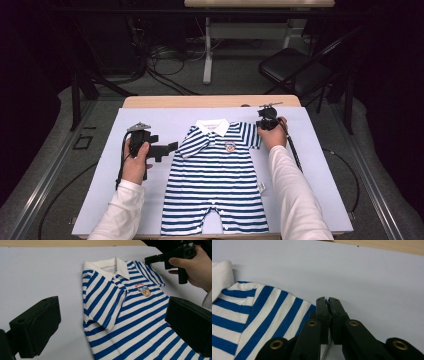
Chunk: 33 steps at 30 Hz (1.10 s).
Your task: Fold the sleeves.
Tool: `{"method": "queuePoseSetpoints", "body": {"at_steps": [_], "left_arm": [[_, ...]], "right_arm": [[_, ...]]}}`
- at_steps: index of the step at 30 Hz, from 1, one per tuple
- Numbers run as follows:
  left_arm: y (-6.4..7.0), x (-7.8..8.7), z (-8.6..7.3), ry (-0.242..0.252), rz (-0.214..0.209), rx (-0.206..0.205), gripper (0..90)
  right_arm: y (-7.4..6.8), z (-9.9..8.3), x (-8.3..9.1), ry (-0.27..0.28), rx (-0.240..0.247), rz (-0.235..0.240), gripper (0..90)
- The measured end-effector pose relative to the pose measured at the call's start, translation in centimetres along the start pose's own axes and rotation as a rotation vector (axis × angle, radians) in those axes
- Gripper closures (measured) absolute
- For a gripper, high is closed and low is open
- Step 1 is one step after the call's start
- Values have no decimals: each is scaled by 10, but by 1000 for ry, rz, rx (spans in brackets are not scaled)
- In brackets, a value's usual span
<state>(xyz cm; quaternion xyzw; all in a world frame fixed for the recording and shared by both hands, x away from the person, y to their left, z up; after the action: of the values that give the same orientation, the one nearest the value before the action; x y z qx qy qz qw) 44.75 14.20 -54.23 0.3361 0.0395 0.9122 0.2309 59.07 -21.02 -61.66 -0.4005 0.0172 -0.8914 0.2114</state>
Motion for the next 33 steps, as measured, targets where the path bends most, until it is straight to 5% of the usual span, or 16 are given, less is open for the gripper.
{"method": "queuePoseSetpoints", "body": {"at_steps": [10,33], "left_arm": [[0,1,0,-1,1,-4,5],[3,2,1,-2,-10,-1,5]], "right_arm": [[-13,4,11,-2,15,19,877],[-36,24,48,87,45,73,878]]}}
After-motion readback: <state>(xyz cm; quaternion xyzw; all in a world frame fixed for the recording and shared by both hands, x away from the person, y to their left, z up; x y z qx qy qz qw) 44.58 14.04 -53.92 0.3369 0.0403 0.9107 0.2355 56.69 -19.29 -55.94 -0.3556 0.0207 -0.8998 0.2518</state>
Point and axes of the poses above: each handheld gripper's, and its own axes: x roughly backward along the jaws, z roughly out of its top, y roughly to its right, the point moved 9 cm from there along -x, roughly forward along the jaws, and after that the axes turned 13 degrees about z, right-handed, at the moved point
